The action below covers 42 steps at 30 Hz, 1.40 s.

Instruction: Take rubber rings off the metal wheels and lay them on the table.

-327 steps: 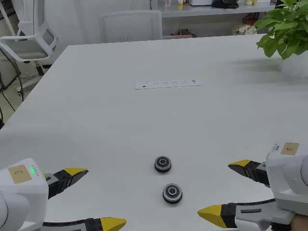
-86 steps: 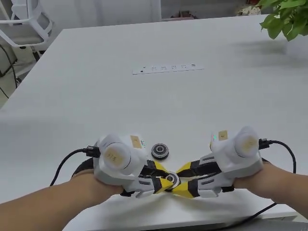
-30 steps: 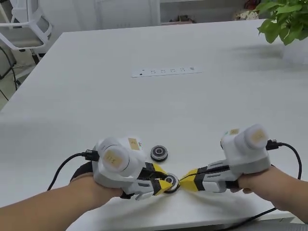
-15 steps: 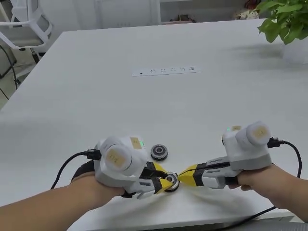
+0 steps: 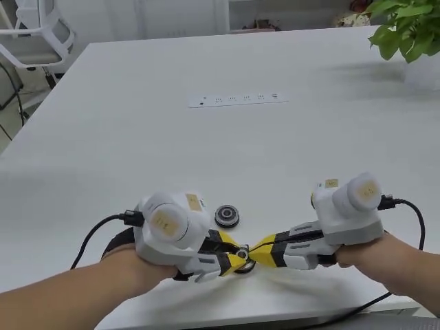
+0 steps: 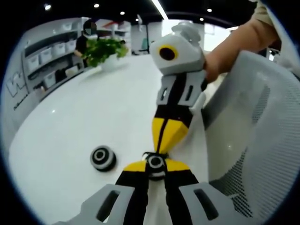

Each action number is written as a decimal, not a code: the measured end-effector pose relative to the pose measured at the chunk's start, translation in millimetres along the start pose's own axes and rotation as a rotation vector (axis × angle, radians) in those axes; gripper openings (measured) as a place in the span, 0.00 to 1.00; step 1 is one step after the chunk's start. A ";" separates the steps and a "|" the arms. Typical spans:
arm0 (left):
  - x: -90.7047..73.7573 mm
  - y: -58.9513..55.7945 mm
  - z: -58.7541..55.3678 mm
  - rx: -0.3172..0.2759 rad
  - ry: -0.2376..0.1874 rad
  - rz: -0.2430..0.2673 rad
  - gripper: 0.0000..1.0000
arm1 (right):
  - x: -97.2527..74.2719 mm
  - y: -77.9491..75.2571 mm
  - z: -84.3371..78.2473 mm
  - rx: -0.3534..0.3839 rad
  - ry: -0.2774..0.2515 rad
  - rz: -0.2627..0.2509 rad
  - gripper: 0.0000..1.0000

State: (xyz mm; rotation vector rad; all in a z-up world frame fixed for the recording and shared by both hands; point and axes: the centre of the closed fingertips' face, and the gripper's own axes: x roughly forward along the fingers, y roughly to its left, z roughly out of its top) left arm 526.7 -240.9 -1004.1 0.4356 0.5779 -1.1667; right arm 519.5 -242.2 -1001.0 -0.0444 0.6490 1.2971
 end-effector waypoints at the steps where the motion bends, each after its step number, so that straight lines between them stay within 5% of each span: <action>1: 0.1 0.2 0.0 -0.001 0.001 0.000 0.12 | -0.4 0.5 0.2 0.001 -0.001 -0.001 0.00; 36: -0.9 -3.2 -0.4 0.005 -0.001 -0.011 0.12 | 3.1 18.6 4.4 -0.017 -0.014 0.065 0.00; 42: -0.9 -2.6 -0.2 0.006 -0.001 -0.011 0.12 | 0.9 8.2 2.2 -0.011 -0.017 0.032 0.00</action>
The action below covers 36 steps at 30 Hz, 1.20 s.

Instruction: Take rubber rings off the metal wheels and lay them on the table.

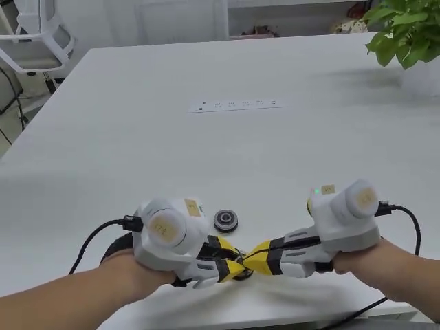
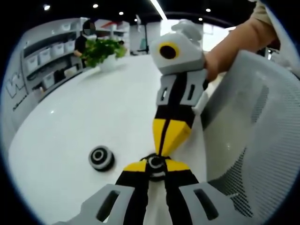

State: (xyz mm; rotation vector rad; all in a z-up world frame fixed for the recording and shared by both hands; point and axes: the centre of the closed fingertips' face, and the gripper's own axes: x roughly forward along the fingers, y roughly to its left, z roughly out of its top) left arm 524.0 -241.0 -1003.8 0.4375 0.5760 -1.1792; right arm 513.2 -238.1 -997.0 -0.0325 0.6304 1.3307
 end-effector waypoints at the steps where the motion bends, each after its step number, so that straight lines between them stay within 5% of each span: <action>1: 0.0 0.2 0.1 0.001 0.000 0.000 0.12 | -0.4 -0.5 -0.5 0.000 0.001 -0.005 0.00; 23: -8.9 0.1 1.9 0.051 0.021 -0.002 0.16 | -4.1 1.8 8.1 0.027 -0.038 0.003 0.00; 36: -32.8 4.5 10.1 0.025 -0.028 0.005 0.30 | -5.7 4.7 19.4 0.037 -0.060 0.021 0.00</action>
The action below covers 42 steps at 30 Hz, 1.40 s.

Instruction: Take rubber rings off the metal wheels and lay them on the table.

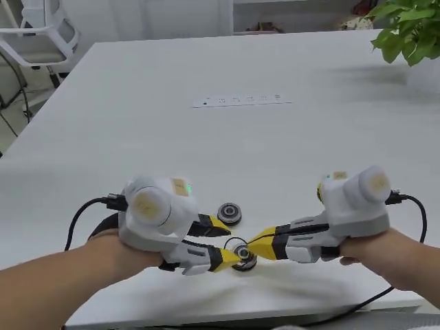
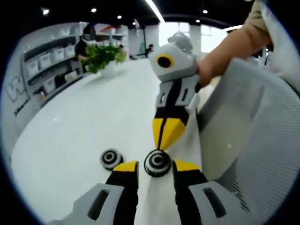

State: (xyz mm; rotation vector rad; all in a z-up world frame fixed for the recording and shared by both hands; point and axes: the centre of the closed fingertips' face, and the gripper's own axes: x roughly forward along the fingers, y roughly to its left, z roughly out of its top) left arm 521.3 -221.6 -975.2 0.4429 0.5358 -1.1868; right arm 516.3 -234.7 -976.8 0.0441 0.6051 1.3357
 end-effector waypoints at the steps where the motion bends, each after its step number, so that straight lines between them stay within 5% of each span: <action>1: -1.7 0.7 -0.2 0.000 0.000 0.002 0.31 | 0.2 0.3 1.0 0.000 -0.002 0.002 0.00; 13: -29.8 8.7 -2.5 -0.038 -0.027 0.020 0.43 | 5.1 4.2 21.0 -0.013 -0.018 0.021 0.00; 21: -50.0 17.3 -16.4 -0.061 -0.017 0.044 0.52 | 17.7 10.0 29.6 -0.021 -0.003 0.040 0.00; 42: -80.7 30.4 -34.1 -0.123 -0.030 0.110 0.69 | 51.7 -10.5 24.3 -0.031 0.076 0.024 0.00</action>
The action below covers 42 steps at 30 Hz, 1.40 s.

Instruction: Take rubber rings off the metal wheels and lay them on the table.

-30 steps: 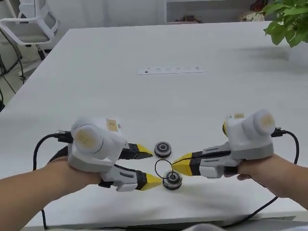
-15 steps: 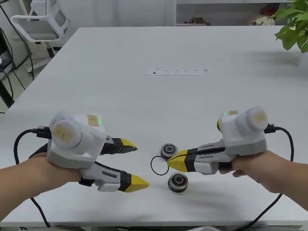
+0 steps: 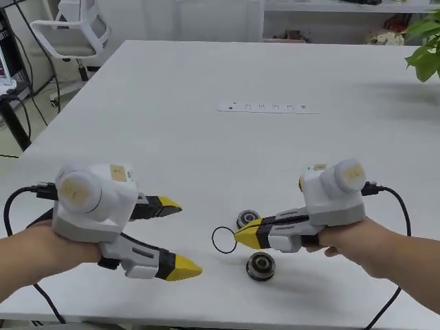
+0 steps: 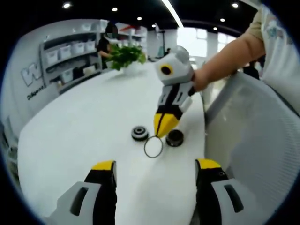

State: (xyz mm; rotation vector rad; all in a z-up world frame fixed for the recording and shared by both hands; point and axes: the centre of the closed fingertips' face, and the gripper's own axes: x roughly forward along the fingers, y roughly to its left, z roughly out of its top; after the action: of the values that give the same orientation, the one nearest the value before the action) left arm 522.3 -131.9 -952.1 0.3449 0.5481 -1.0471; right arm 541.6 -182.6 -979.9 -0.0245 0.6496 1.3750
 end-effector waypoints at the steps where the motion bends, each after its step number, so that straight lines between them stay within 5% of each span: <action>1: -0.5 0.1 -0.7 -0.004 0.000 0.001 0.69 | 1.9 -0.9 -1.3 -0.001 0.005 -0.003 0.00; 8: -1.8 -1.4 -3.9 -0.019 0.002 0.008 0.70 | 10.4 -4.2 -5.3 0.014 0.020 -0.013 0.00; 18: -1.8 -3.4 -10.6 -0.024 0.017 0.005 0.72 | 11.9 -19.1 -18.8 -0.066 0.103 -0.103 0.00; 27: -2.2 -5.4 -11.7 -0.024 0.032 -0.005 0.72 | 9.1 -16.2 -17.9 -0.090 0.098 -0.097 0.19; 42: 10.9 -5.3 5.5 0.003 0.020 -0.034 0.71 | -19.8 -13.5 3.9 -0.084 -0.011 -0.105 0.25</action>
State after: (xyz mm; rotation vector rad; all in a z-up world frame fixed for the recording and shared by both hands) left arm 523.2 -145.0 -953.9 0.3504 0.5724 -1.0787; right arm 554.5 -201.8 -972.7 -0.1169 0.5734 1.2992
